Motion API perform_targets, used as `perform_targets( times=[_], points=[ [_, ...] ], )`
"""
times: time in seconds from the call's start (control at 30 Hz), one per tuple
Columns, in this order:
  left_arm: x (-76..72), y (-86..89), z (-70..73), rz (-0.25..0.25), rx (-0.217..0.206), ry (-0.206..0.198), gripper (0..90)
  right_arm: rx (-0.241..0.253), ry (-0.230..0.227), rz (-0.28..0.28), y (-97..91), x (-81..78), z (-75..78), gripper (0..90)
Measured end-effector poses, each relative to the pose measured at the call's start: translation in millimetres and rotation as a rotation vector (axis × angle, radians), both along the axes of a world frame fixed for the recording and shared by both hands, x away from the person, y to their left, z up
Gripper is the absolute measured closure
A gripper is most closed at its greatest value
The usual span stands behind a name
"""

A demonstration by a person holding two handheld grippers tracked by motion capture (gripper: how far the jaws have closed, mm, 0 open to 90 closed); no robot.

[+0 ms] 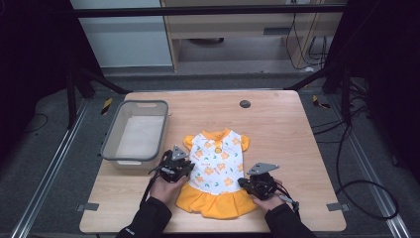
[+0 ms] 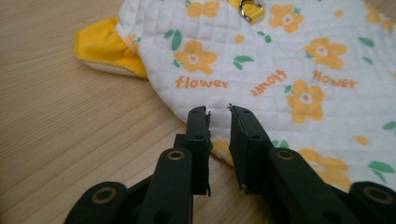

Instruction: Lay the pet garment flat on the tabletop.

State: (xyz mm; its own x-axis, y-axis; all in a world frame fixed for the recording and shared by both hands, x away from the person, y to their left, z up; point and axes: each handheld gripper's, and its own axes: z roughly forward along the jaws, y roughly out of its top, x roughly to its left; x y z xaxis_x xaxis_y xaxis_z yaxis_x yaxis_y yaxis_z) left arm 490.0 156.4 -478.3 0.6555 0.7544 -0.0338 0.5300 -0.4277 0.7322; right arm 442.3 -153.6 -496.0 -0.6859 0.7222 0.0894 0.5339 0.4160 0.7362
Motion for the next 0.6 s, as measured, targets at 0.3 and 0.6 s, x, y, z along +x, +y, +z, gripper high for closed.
perform_targets(
  times=[0.3,0.6],
  points=[
    [-29.0,15.2,12.3,-0.043,-0.057,-0.019,59.3,0.089,-0.070,-0.077,-23.6,-2.3,16.4,74.6],
    [-59.5,46.1,13.9,-0.027,-0.056,-0.055,37.4,0.119,-0.101,-0.202,-53.2,-2.1,19.4,47.2]
  ],
)
